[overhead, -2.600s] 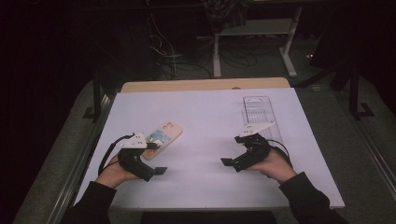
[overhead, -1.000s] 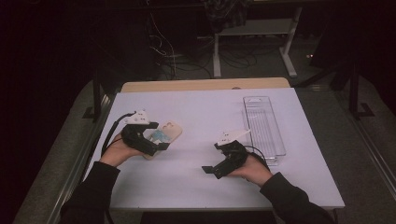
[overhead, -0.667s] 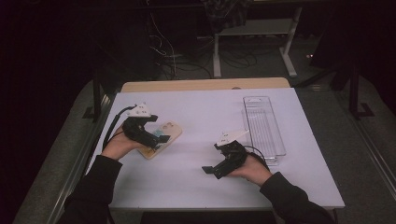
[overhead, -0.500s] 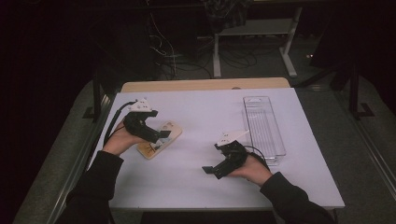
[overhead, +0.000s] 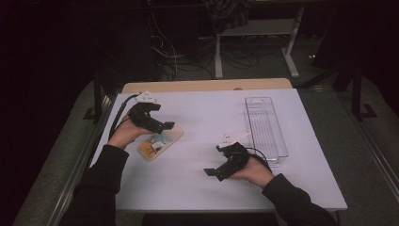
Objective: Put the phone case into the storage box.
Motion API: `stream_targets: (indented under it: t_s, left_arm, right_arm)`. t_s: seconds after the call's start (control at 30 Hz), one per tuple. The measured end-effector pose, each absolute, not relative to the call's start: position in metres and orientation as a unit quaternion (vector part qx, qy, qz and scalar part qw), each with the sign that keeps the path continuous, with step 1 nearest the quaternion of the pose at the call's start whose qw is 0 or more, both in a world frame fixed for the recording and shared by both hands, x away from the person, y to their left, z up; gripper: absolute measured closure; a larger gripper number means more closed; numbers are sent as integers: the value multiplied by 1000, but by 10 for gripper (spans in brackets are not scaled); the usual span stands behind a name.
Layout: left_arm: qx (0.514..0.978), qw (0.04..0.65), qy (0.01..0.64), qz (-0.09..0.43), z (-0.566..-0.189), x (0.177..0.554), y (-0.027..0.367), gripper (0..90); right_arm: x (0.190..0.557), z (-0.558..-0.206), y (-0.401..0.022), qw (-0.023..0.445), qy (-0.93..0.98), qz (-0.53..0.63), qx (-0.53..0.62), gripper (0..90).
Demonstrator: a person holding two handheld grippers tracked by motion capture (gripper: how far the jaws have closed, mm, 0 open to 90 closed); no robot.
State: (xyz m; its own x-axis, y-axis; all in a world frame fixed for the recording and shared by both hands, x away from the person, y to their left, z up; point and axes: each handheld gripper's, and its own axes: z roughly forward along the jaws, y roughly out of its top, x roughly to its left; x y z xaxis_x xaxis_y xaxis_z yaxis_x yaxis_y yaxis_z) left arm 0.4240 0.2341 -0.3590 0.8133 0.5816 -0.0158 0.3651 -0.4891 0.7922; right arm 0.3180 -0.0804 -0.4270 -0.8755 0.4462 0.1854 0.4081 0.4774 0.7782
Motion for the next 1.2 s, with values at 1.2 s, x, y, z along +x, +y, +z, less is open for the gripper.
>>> stream_targets:
  t_s: [1.2]
  left_arm:
    - [852,380,332,137,-381,431,250,0]
  right_arm:
    - [317,-431,-82,21,865,435,247,0]
